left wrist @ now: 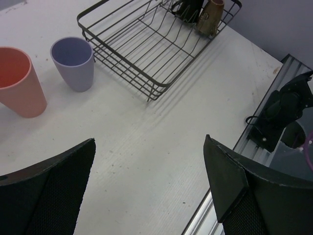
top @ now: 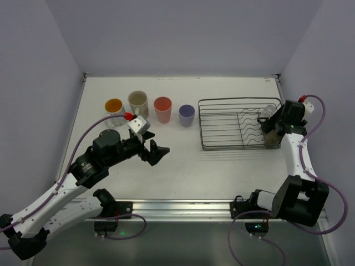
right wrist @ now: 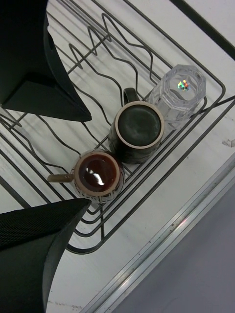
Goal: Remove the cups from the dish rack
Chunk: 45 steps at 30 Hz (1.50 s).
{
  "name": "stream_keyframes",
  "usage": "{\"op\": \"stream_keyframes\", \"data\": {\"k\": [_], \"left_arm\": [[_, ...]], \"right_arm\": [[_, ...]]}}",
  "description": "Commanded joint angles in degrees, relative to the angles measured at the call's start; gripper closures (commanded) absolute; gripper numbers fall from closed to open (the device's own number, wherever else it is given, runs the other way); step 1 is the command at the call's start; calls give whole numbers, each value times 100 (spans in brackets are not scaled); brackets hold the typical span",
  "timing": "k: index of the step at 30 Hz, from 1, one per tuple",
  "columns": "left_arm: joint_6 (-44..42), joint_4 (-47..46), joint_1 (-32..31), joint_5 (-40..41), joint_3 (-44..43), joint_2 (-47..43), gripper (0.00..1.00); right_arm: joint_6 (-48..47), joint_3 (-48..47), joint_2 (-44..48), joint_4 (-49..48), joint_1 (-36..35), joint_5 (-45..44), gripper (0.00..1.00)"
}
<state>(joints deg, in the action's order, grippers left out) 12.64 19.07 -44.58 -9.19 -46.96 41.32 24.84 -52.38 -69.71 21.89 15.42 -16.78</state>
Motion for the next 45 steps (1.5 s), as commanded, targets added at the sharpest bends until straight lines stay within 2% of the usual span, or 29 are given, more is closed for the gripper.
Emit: {"op": "stream_keyframes", "data": {"k": [1,11,17,24,26,28,29,30,32,33,39,45], "left_arm": [[-148,-176,-104,198,3,-63,6],[-166,-176,-192,304,20,-63,5],[-166,-175,-200,339,20,-63,5],[-174,-176,-192,357,20,-80,5],[-175,-175,-192,365,20,-98,5],[-174,-175,-192,365,11,-107,5],[-166,-176,-192,365,20,-115,5],[-174,-167,-200,374,20,-124,5],[-174,-184,-192,374,29,-116,5],[-166,-184,-200,374,29,-107,5],[-166,-202,-183,383,29,-37,5],[-148,-211,-183,357,-6,139,5]], "right_arm": [[-181,-264,-279,-106,75,69,33],[-260,-360,-921,-106,110,52,33],[-339,-440,-1202,-88,110,-71,29],[-331,-493,-1396,43,110,16,32],[-313,-475,-1378,61,110,16,41],[-296,-440,-1317,44,110,16,44],[-287,-422,-1230,35,110,16,56],[-287,-440,-1185,52,102,-10,62],[-295,-431,-1019,17,102,-71,68],[-304,-422,-827,-18,102,-63,74],[-313,-475,-175,-71,14,-54,86],[-199,-501,449,-106,-48,244,86]]}}
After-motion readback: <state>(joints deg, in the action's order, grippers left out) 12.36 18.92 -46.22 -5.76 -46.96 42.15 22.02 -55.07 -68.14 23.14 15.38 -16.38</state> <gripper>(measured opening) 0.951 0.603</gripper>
